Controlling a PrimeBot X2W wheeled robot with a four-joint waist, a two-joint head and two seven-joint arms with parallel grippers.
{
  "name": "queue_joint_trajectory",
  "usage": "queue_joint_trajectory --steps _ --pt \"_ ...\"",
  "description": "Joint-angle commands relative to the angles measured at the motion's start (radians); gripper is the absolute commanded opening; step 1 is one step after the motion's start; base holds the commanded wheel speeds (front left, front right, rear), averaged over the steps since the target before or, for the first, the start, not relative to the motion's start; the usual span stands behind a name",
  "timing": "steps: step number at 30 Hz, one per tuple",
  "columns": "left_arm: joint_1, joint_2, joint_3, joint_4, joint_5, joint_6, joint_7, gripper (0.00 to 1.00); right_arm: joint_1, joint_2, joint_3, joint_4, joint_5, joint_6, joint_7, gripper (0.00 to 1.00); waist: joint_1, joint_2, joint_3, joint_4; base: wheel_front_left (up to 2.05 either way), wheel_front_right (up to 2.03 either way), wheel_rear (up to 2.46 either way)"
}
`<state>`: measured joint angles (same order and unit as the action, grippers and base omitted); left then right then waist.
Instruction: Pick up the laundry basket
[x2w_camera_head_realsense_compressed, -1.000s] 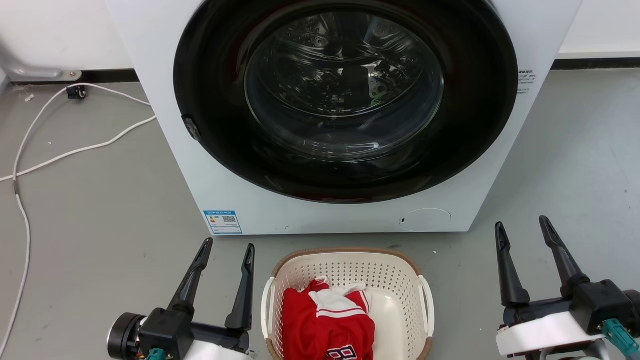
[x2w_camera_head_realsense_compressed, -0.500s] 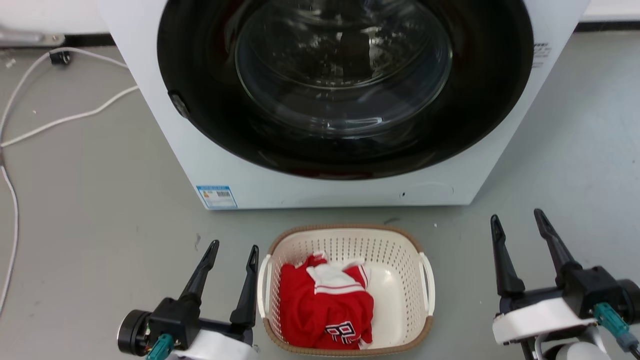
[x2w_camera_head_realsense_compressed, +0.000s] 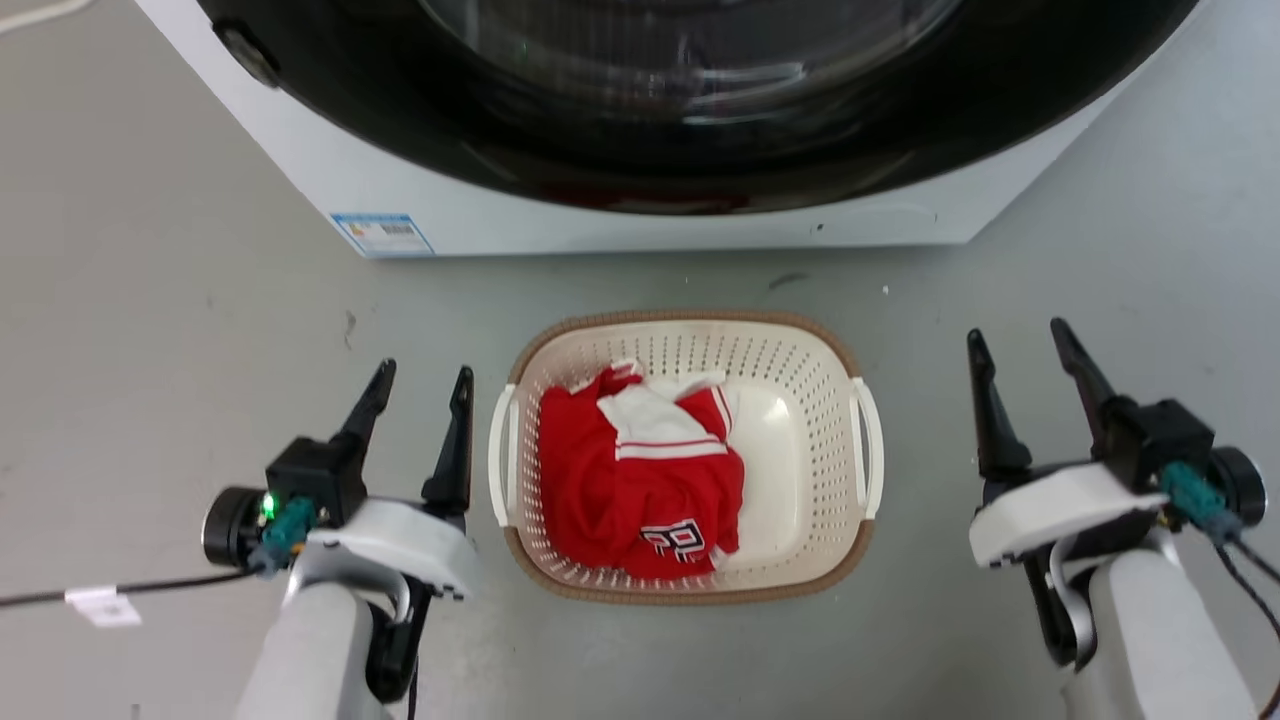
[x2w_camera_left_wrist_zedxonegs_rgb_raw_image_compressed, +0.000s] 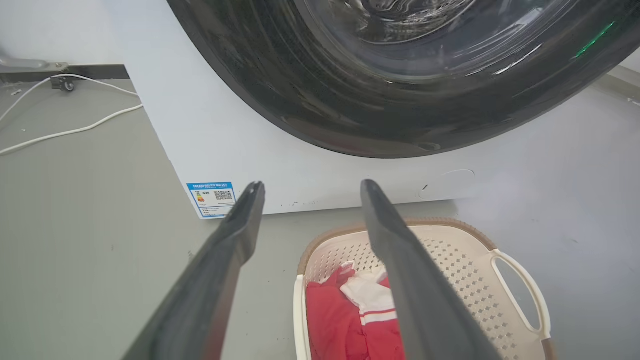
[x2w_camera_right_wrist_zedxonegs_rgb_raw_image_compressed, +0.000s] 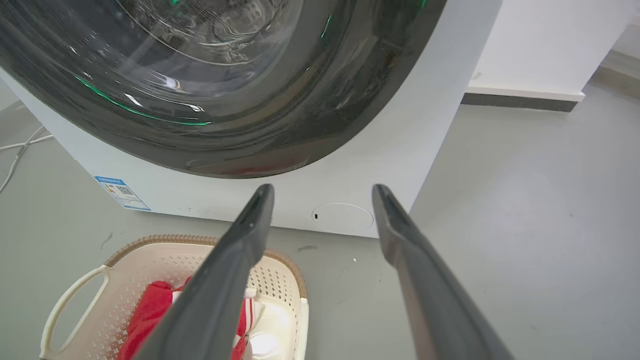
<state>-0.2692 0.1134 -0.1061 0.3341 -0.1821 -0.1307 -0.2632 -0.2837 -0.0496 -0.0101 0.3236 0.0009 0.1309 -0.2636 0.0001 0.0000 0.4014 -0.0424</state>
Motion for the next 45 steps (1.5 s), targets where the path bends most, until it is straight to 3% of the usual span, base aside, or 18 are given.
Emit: queue_joint_trajectory --steps 1,12,21,35,45 --pt "-0.057 0.017 -0.019 0.04 -0.015 0.001 -0.003 1.0 -0.065 -0.001 -0.013 0.043 0.013 0.0 -0.002 1.0 -0.0001 0.0 0.094 0.002 0.0 0.0 0.0" --pt "-0.345 0.103 -0.234 0.375 -0.149 0.001 -0.001 1.0 -0.324 -0.001 0.012 0.33 0.029 0.0 0.061 1.0 -0.0001 0.0 0.272 0.011 0.0 0.0 0.0" --pt "-0.552 0.124 -0.397 0.624 -0.281 0.001 0.041 1.0 -0.494 -0.001 0.041 0.578 0.069 0.0 0.156 1.0 -0.0001 0.0 0.375 0.023 0.0 0.0 0.0" --pt "-0.662 0.151 -0.652 0.679 -0.51 0.001 0.161 1.0 -0.664 -0.001 0.051 0.859 0.094 0.0 0.265 1.0 -0.0001 0.0 0.453 0.042 0.0 0.0 0.0" --pt "-0.735 0.175 -0.802 0.691 -0.63 0.001 0.244 1.0 -0.731 -0.001 0.056 0.936 0.109 0.0 0.304 1.0 -0.0001 0.0 0.481 0.046 0.0 0.0 0.0"
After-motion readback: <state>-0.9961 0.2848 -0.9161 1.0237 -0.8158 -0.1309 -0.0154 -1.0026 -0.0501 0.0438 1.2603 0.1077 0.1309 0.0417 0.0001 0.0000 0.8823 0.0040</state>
